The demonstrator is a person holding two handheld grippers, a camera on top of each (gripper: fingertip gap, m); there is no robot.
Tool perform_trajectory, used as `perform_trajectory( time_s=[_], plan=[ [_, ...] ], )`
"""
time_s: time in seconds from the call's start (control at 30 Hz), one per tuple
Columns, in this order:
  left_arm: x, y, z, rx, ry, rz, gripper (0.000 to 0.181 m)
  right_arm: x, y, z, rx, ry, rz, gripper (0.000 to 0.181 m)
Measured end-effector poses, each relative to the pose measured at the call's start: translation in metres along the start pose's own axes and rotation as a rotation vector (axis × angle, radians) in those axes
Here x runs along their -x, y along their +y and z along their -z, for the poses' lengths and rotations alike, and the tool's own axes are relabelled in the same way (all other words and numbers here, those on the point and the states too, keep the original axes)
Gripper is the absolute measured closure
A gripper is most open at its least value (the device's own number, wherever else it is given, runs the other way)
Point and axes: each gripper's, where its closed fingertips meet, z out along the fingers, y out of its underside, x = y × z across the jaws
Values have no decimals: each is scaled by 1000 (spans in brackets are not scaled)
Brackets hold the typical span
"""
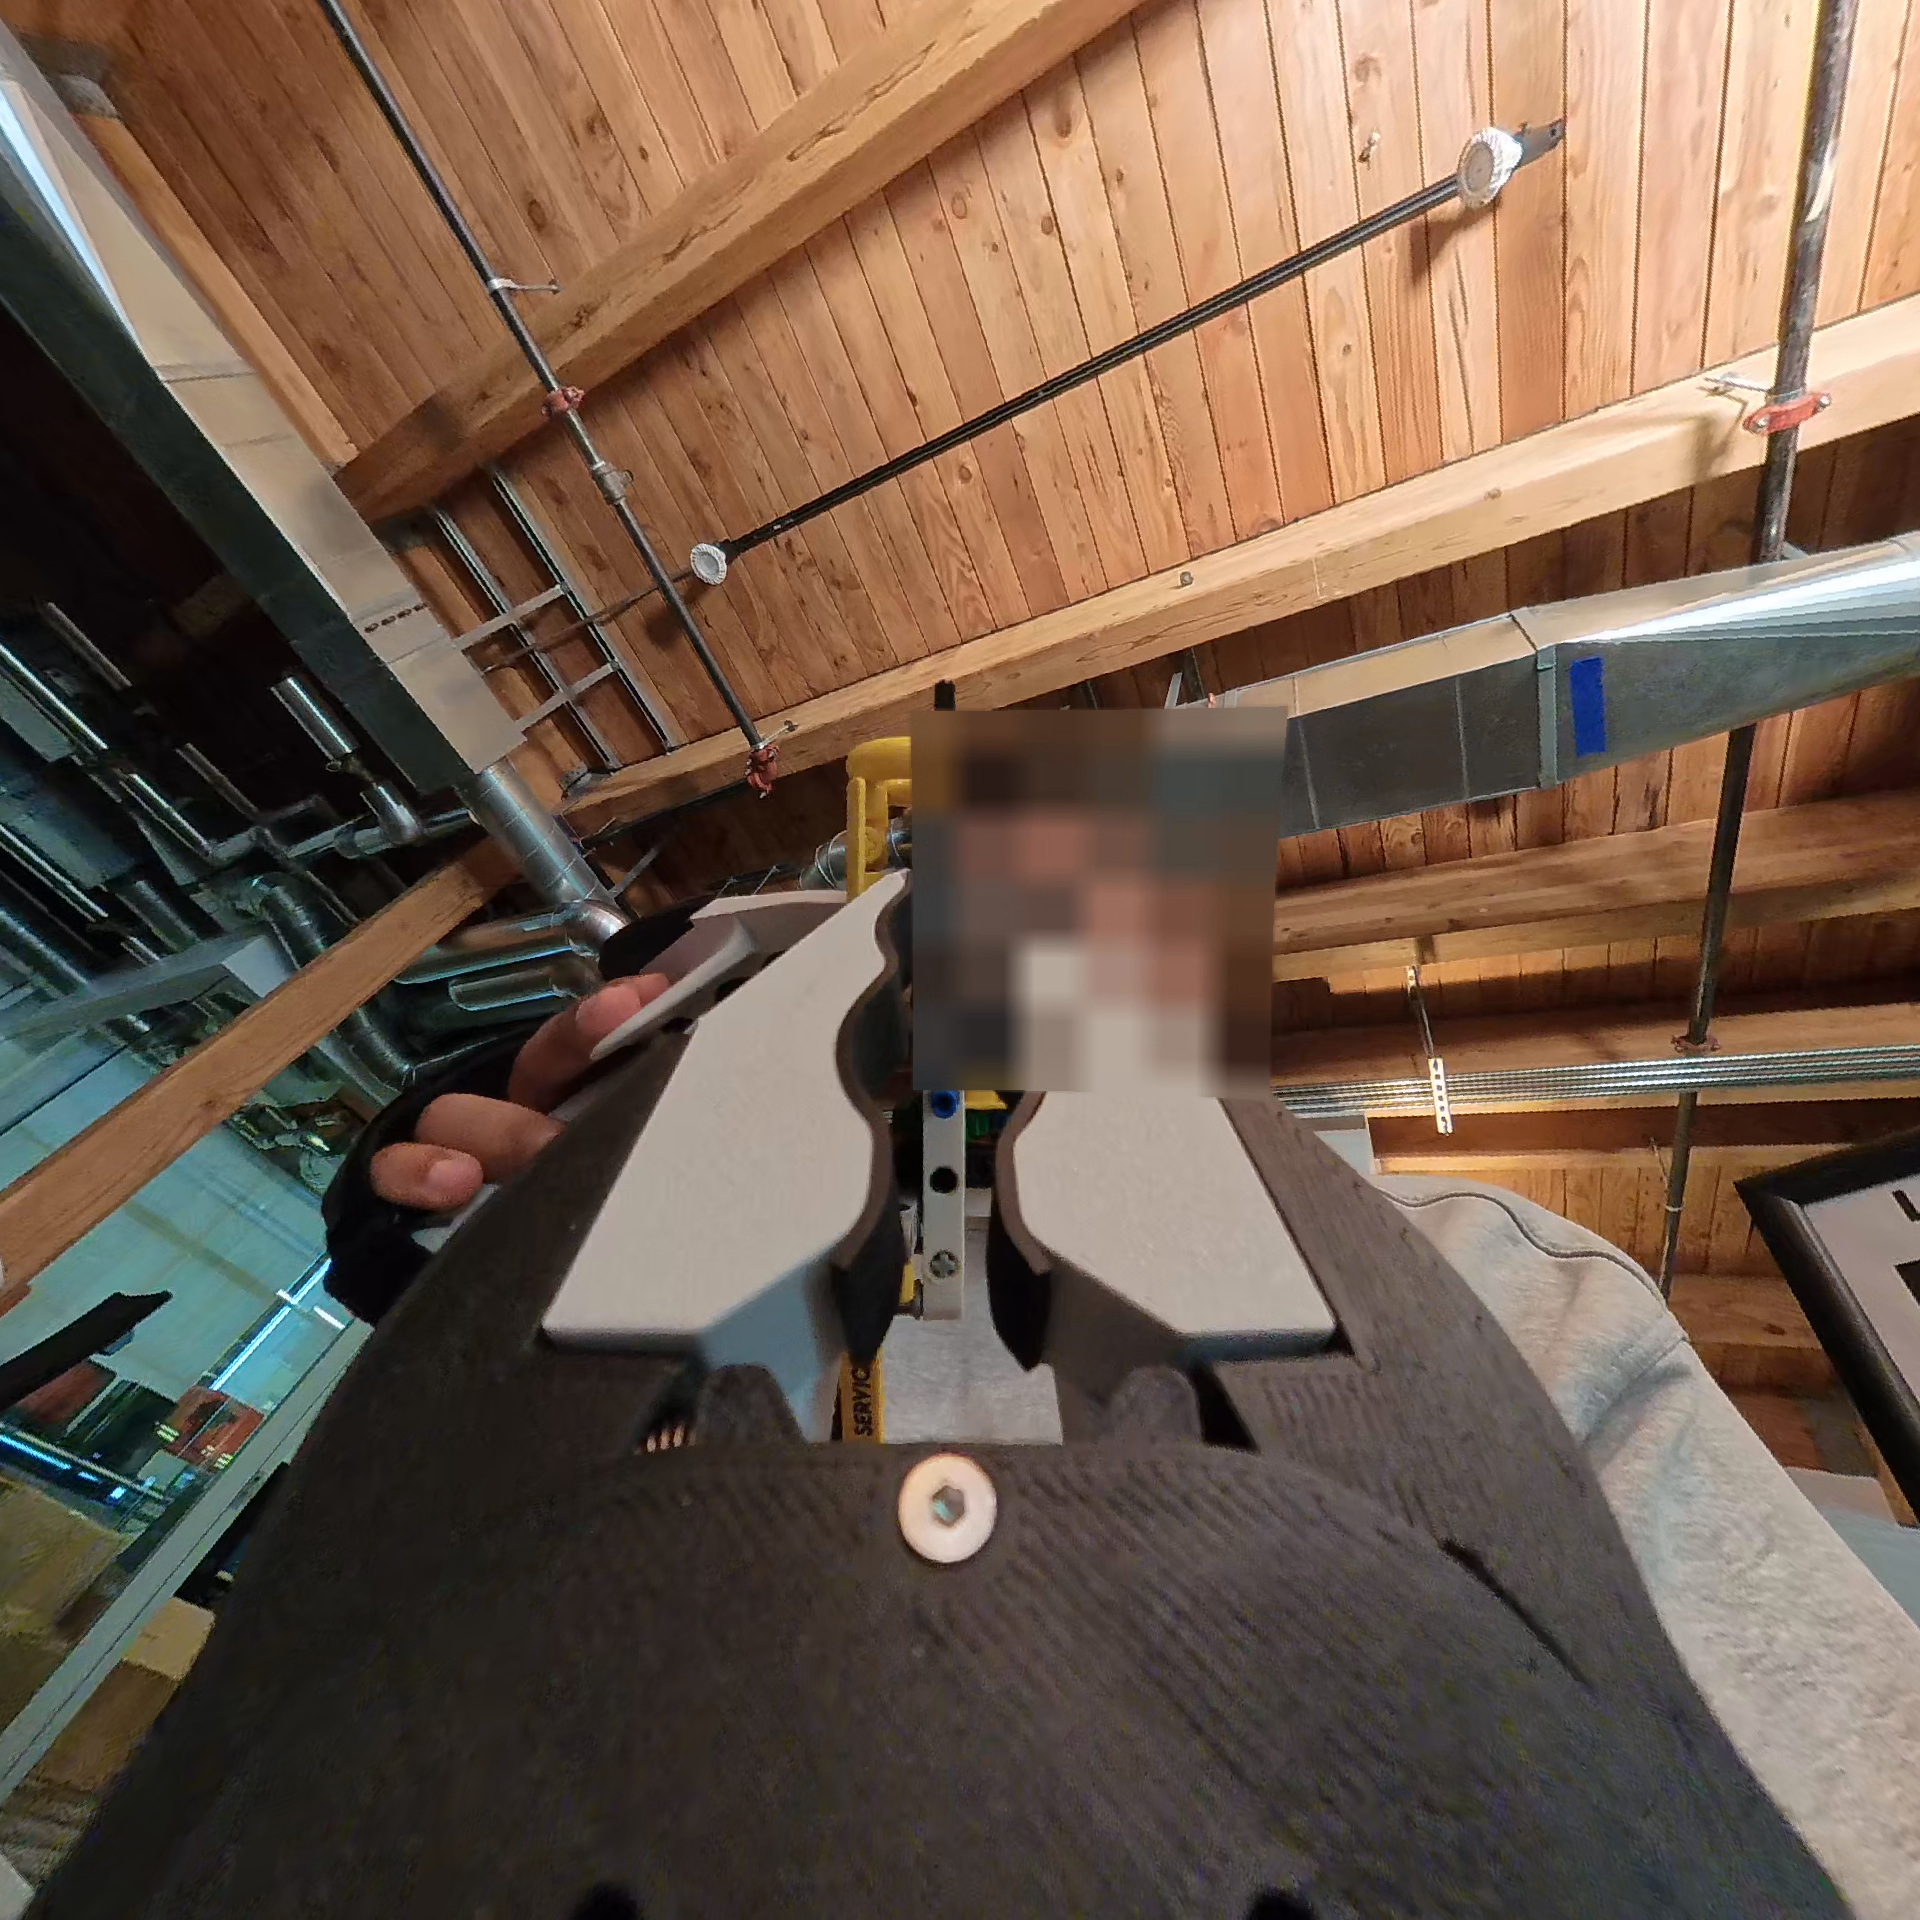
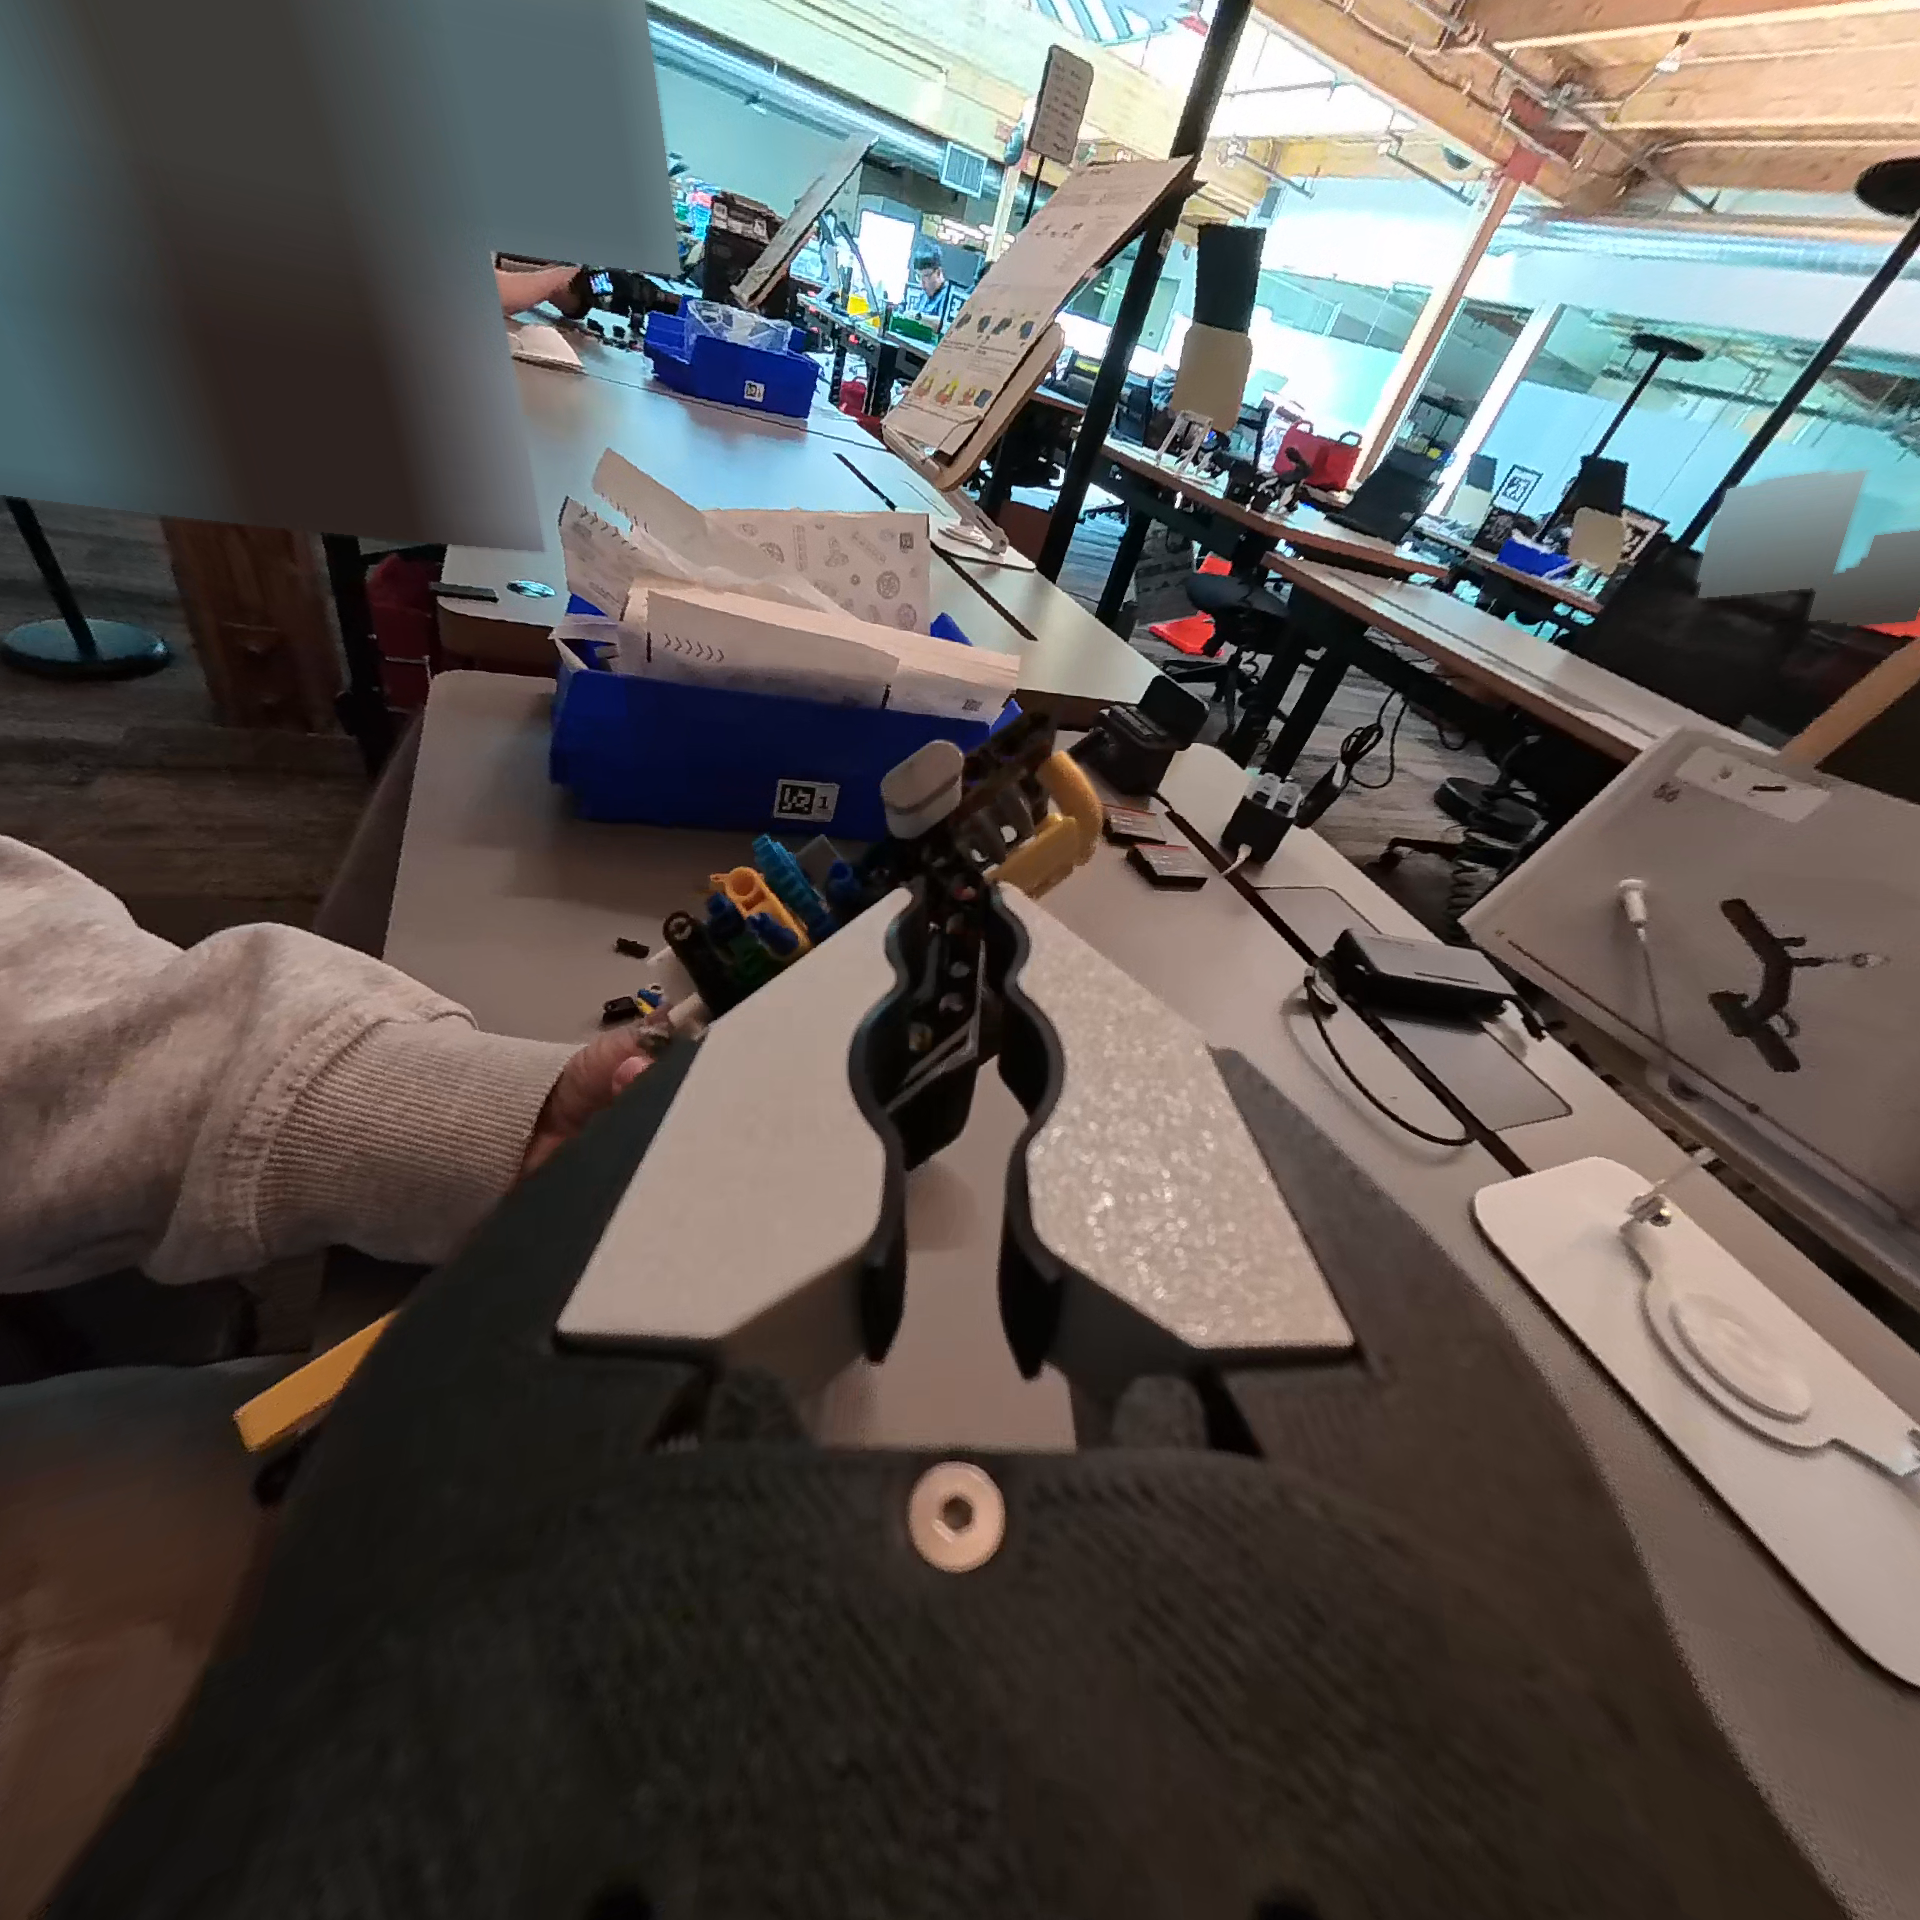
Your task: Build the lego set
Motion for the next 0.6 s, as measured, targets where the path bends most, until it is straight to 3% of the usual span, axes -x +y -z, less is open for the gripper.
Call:
perform_trajectory(
  time_s=[0.6],
  plan=[
    [-3,1,-1,2,25,-7,177,3,-1,-3,50,12,10,174]
  ],
)
